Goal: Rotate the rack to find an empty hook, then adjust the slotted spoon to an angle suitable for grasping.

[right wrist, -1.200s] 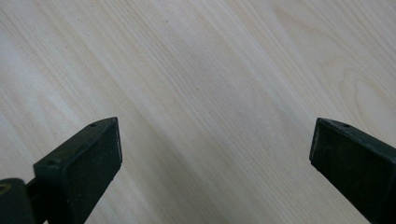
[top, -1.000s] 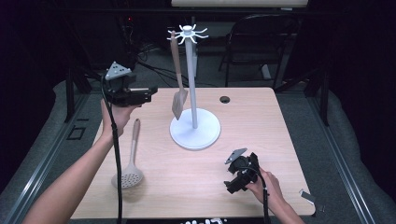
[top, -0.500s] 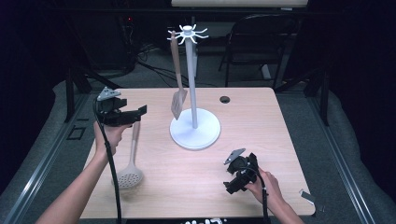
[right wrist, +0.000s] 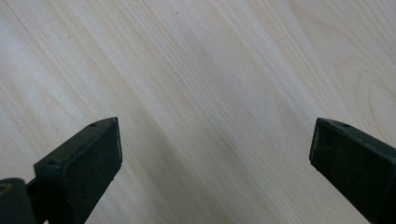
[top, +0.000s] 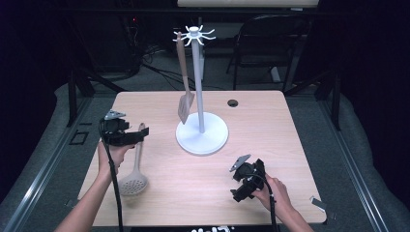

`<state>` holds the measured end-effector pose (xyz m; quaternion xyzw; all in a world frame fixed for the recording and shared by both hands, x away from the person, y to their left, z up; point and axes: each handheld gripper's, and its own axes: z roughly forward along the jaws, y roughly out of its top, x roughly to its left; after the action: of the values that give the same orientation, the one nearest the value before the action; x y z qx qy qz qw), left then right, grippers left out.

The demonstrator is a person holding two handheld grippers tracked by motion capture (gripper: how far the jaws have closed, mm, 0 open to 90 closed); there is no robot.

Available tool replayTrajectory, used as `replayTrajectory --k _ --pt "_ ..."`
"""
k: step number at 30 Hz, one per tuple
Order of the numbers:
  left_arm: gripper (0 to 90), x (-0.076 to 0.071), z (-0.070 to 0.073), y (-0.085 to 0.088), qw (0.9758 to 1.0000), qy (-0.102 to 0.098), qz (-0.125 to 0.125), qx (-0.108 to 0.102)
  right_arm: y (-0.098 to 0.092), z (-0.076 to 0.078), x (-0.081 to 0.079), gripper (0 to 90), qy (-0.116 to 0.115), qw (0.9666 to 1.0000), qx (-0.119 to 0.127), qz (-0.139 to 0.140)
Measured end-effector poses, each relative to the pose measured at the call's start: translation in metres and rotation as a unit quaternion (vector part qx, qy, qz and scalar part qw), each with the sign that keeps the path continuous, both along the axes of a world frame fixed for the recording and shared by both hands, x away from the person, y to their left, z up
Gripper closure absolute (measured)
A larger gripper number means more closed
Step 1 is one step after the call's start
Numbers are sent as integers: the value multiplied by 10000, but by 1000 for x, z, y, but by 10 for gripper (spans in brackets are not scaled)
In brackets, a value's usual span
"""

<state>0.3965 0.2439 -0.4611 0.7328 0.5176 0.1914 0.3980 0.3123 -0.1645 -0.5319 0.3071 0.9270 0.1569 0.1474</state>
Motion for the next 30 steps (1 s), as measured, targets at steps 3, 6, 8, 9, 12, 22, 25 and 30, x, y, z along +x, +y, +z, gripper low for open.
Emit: replayTrajectory --k 3,6,8,9,12,22,25,30 --pt "151 -2 -7 2 10000 66 22 40 0 0 0 19 -6 10000 -38 5" --pt "151 -3 -14 4 9997 207 33 98 0 -2 1 19 -8 10000 56 6" --pt "151 -4 -20 7 9994 316 71 104 -1 -1 1 19 12 10000 -17 24" --pt "152 -5 -23 9 9992 355 79 175 -1 -1 1 18 10 10000 -30 36" --pt "155 -6 -31 15 9982 494 167 284 0 0 0 18 -17 10000 46 68" --pt "258 1 -64 22 9915 1192 216 474 -2 -3 1 19 27 10000 34 84" --pt "320 4 -75 17 9882 1380 189 634 0 -4 2 19 44 9999 -16 121" --pt "474 8 -86 14 9833 1577 131 898 0 -4 1 20 70 9999 -17 152"
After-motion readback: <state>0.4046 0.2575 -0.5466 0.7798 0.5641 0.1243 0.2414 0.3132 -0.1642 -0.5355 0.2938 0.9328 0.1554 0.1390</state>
